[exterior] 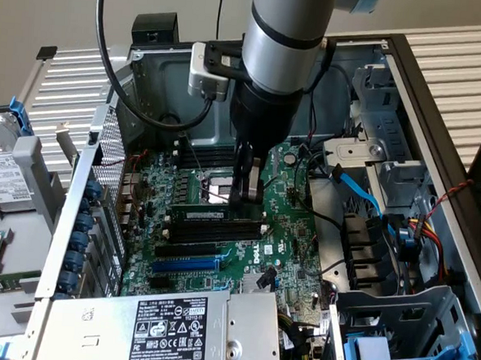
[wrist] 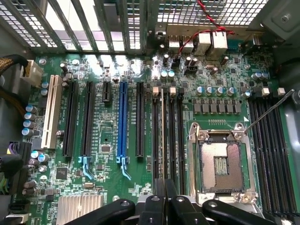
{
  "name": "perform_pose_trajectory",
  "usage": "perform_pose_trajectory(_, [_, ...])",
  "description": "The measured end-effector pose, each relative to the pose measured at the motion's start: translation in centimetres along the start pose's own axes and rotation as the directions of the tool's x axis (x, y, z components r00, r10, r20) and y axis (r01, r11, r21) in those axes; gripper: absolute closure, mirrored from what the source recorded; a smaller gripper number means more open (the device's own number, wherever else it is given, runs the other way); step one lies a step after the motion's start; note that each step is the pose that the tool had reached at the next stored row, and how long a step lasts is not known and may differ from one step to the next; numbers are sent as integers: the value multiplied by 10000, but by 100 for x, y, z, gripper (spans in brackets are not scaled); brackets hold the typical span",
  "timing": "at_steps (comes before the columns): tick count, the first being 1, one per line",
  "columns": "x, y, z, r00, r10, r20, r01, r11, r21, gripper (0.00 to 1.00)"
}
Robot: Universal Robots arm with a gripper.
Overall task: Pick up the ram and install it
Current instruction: 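Insert the ram into the slot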
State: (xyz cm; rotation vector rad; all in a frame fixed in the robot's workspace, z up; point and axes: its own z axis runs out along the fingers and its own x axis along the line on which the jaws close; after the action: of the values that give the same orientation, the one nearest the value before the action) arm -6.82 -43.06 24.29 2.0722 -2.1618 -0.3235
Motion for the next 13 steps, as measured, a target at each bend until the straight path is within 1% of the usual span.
perform_pose_trajectory(6, [13, -2, 7, 10000, -32, -10, 32, 10000, -26, 88])
perform_pose_trajectory(9, [16, -3, 13, 10000, -36, -3, 36, 10000, -26, 88])
perform_pose_trajectory(13, [21, -3, 23, 10000, -49, -9, 49, 10000, -29, 88])
